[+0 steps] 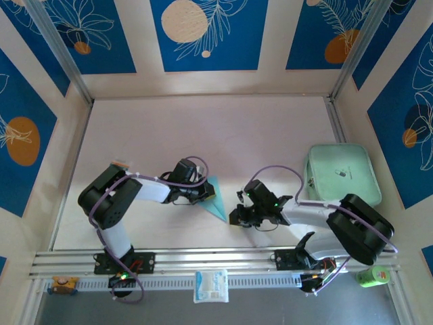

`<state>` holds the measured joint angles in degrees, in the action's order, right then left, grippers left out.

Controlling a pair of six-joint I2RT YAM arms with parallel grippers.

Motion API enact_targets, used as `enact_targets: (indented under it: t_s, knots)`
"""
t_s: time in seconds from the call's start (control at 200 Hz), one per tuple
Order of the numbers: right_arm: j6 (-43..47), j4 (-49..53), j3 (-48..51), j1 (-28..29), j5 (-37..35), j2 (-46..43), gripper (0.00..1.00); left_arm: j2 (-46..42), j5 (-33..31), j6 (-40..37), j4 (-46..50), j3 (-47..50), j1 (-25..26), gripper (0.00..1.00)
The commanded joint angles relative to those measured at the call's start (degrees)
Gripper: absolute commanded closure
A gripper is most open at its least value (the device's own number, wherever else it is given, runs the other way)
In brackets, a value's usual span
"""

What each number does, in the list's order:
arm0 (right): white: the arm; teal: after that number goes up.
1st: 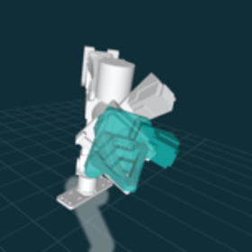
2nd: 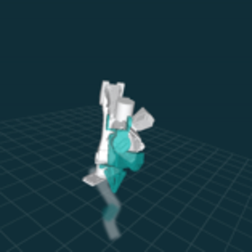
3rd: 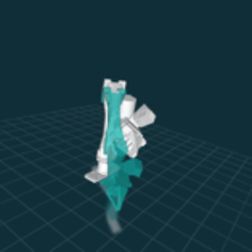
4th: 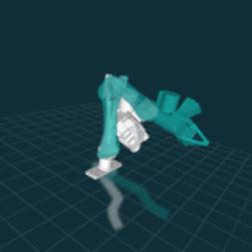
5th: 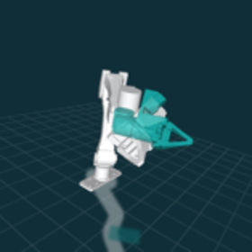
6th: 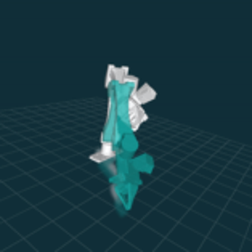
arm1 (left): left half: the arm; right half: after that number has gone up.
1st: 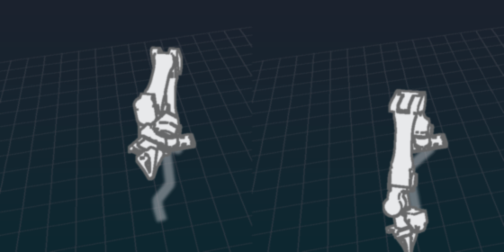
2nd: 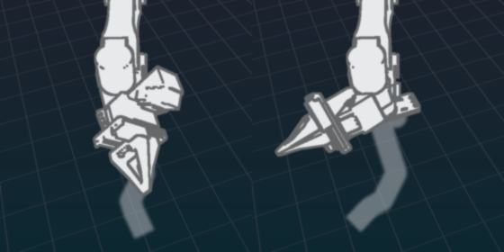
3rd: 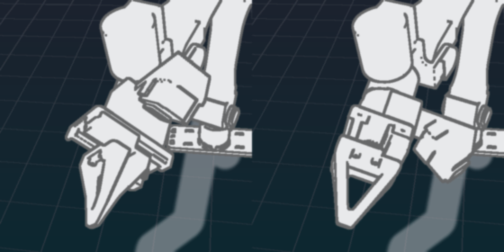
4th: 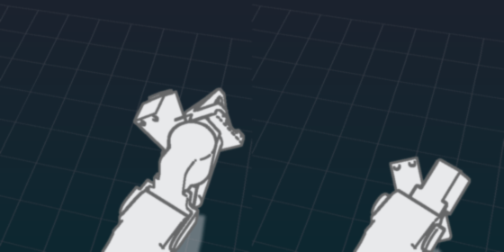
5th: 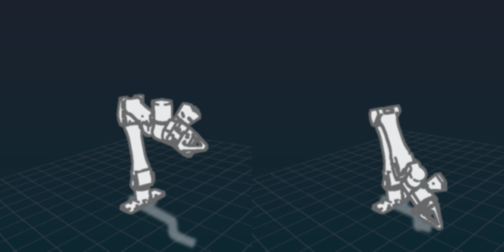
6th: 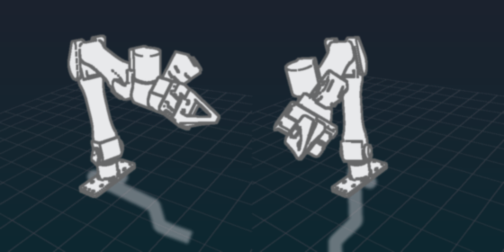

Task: Fold a paper plane with a square sheet of paper (pick it up from the middle)
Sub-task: Fourth fold the wing at the center of the table.

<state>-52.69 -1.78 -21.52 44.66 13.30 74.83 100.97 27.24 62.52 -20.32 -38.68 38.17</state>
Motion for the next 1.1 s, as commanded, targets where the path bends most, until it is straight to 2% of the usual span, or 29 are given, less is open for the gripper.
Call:
enact_targets:
  t_s: [0.0,0.235,0.56,0.745,1.095]
  knots:
    - [1.2,4.7,-3.6,-0.6,-1.7,-2.8,0.86,0.8,-1.5,-0.2,1.5,1.6,-0.1,0.98]
    - [1.8,-2.9,-8.2,-0.8,2.2,3.6,0.94,1.0,-1.4,-0.2,1.4,1.7,-0.1,0.98]
    - [3.3,-2.2,-14.8,-0.1,1.8,15.9,0.95,0.8,-1.2,-0.5,1.8,1.6,0.0,0.98]
    - [1.8,-3.4,-9.9,0.3,0.7,16.2,0.96,0.7,-1.3,-0.6,2.2,1.6,0.0,0.98]
    - [-0.9,-6.2,-1.6,2.7,0.7,11.7,0.95,0.8,-1.6,-0.6,2.3,1.9,-0.4,0.98]
